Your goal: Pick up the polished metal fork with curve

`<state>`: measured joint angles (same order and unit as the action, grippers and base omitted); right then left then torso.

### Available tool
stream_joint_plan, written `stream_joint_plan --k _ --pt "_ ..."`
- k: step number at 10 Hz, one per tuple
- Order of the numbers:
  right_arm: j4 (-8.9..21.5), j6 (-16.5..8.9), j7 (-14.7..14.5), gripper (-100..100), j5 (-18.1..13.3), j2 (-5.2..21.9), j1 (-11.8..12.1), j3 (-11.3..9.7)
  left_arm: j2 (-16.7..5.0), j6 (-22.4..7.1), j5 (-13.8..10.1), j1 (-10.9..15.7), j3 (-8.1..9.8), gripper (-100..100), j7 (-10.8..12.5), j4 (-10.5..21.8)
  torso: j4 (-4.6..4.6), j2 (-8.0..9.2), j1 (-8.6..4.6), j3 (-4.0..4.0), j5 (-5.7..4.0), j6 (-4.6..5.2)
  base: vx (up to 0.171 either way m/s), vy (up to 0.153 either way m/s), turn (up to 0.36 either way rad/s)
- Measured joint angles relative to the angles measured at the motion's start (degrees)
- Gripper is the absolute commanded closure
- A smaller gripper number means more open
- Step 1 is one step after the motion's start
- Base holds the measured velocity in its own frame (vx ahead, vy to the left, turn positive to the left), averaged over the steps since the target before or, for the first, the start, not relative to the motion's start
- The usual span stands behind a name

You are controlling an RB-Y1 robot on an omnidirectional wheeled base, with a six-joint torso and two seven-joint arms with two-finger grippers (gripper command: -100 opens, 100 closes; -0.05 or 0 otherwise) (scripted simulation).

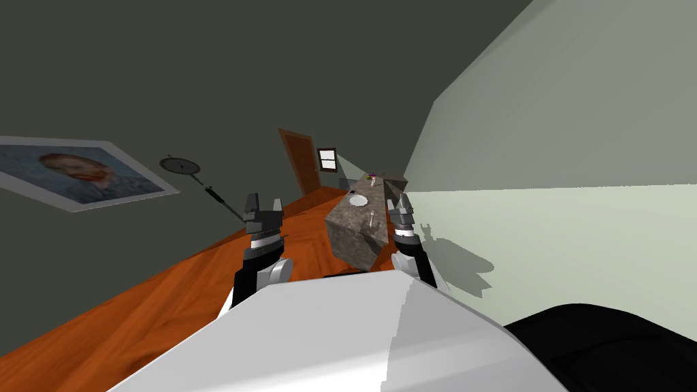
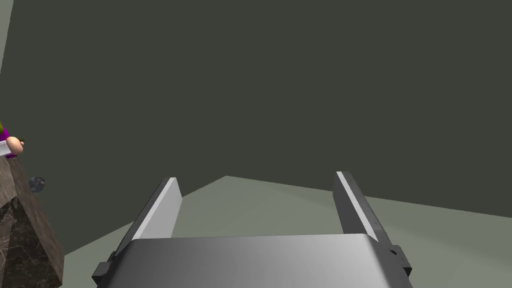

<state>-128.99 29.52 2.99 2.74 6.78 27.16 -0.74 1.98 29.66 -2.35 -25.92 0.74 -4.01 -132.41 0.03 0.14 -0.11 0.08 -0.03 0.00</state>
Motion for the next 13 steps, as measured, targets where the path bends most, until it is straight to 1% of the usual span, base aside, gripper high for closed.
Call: stream_joint_plan --k 6,9,13 --pt "-1.7 -2.0 -2.5 -100 -2.5 8.8 0.1 -0.2 0.0 0.0 0.0 0.0 0.0 0 0.0 0.0 0.0 -0.01 -0.02 -0.01 -0.01 0.0 -0.032 -0.025 0.048" --pt "-3.0 -3.4 -4.1 -100 -4.2 13.7 0.1 -0.2 0.0 0.0 0.0 0.0 0.0 0 0.0 0.0 0.0 0.0 -0.02 0.0 0.0 -0.01 -0.034 -0.026 0.054" --pt "-3.8 -4.8 -6.1 -100 -6.5 20.3 0.4 -0.4 0.0 0.0 0.0 0.0 0.0 0 0.0 0.0 -0.01 -0.03 -0.02 -0.02 -0.01 -0.01 -0.035 -0.026 0.074"
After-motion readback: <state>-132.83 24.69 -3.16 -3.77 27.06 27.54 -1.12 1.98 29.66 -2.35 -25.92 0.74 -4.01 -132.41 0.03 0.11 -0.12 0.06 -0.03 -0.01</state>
